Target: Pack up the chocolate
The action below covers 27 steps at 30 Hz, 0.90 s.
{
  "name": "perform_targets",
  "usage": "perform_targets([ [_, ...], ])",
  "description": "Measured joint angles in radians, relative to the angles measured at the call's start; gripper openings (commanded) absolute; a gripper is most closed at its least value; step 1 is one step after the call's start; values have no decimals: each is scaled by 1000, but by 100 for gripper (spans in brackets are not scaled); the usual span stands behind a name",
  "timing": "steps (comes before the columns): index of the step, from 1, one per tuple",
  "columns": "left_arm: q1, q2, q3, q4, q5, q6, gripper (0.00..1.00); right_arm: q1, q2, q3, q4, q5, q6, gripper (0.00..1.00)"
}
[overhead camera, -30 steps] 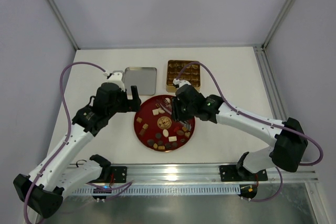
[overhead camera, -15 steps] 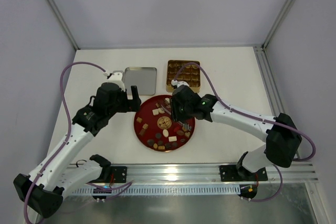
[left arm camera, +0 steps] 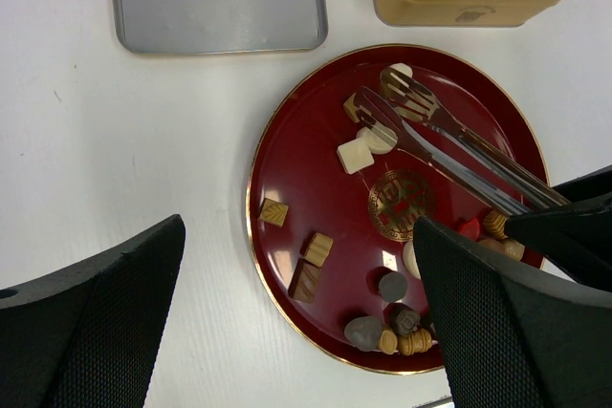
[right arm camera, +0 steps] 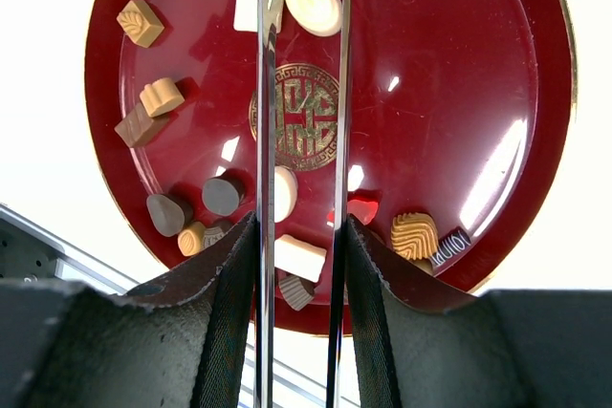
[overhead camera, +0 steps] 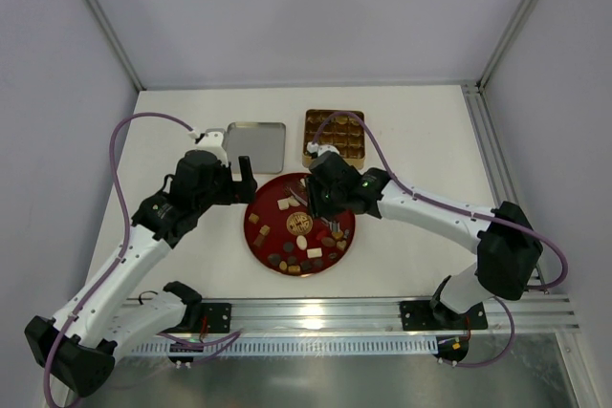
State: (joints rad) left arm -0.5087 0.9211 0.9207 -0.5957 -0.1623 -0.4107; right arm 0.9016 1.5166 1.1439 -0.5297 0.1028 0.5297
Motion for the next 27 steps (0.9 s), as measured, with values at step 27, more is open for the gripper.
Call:
perform_targets([
  [27, 0, 0, 0, 0, 0, 0, 100, 5, 101, 53, -6, 9, -8, 25],
])
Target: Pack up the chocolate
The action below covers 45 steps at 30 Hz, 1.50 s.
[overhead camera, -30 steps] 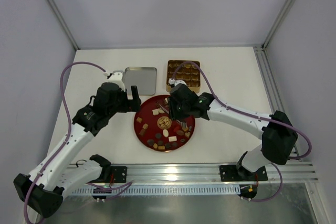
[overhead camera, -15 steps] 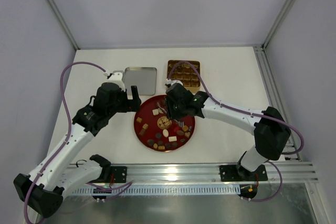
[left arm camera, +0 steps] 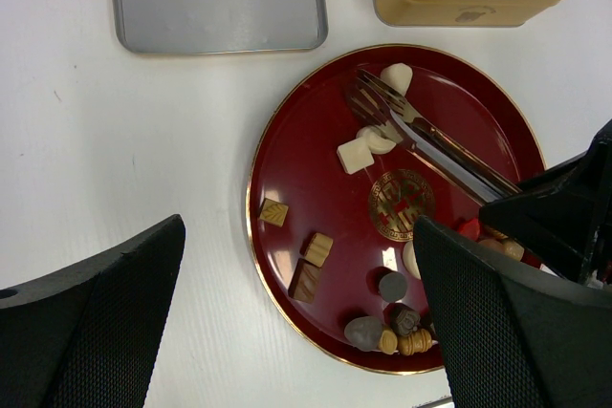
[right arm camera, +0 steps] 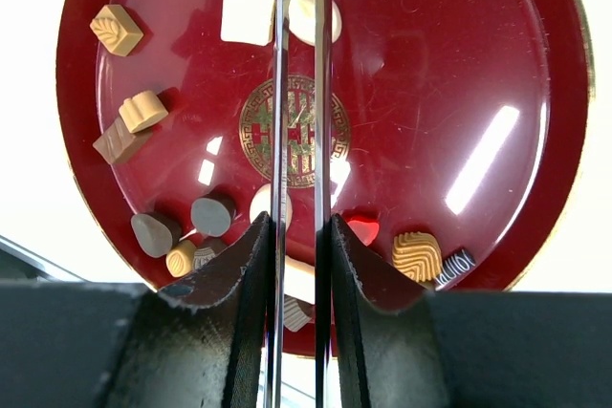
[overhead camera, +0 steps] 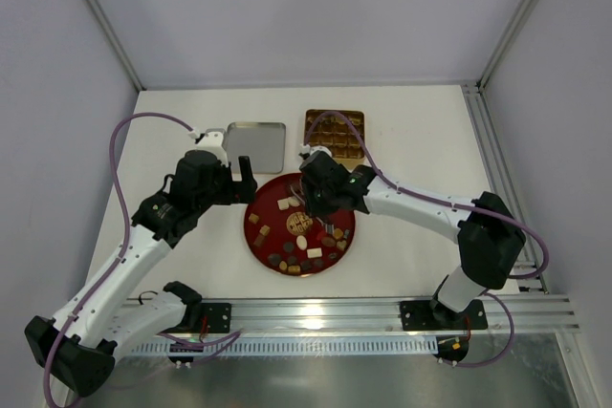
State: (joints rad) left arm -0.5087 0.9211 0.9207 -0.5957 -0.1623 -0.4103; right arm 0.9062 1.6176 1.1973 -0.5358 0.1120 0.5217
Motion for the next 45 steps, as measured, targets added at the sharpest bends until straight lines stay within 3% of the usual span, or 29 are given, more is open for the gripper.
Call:
perform_targets([
  [20, 0, 0, 0, 0, 0, 0, 100, -36, -84, 78, -74, 41, -43, 25],
  [34, 0, 0, 0, 0, 2, 0, 100, -440, -105, 181, -67, -3, -121, 25],
  [45, 0, 0, 0, 0, 2, 0, 100, -525, 127, 338, -47, -6, -158, 25],
])
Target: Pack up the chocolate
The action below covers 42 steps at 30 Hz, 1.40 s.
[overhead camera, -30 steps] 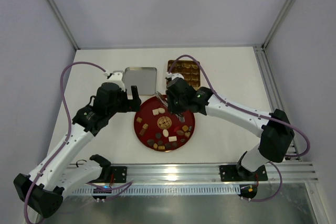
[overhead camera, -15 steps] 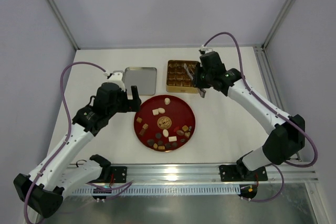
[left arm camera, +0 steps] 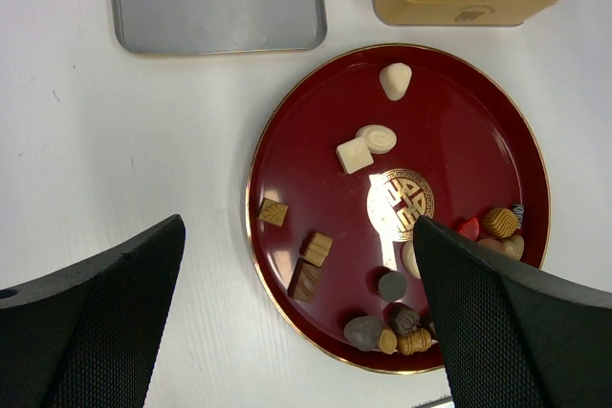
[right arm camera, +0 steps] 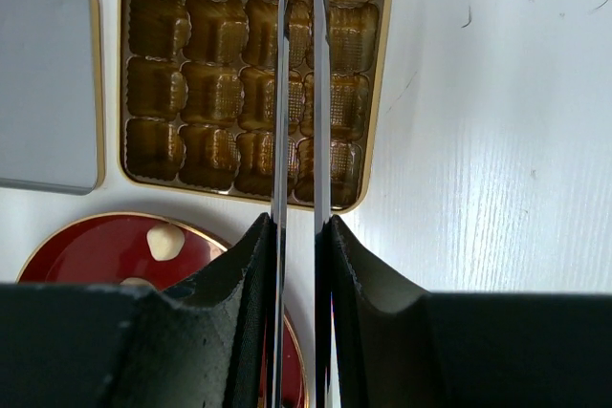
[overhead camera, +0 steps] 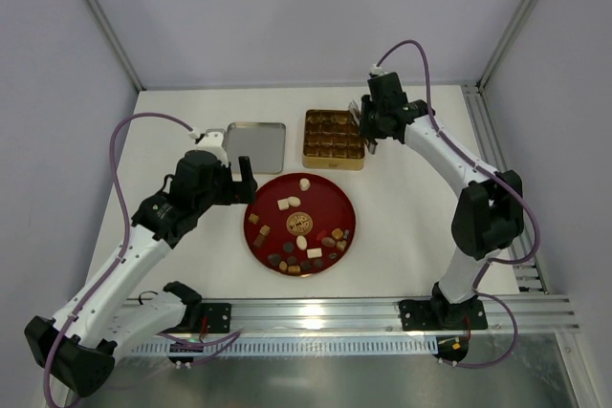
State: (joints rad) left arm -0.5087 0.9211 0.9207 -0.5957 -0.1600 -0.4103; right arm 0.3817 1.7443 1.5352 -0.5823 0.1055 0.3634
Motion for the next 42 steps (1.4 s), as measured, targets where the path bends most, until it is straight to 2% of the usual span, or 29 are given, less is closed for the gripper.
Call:
perform_targets([
  [17, 0, 0, 0, 0, 0, 0, 100, -16, 70, 32, 0, 5, -10, 26],
  [31, 0, 0, 0, 0, 0, 0, 100, -26, 93, 32, 7, 8, -14, 38],
  [42, 0, 0, 0, 0, 0, 0, 100, -26, 96, 32, 7, 8, -14, 39],
])
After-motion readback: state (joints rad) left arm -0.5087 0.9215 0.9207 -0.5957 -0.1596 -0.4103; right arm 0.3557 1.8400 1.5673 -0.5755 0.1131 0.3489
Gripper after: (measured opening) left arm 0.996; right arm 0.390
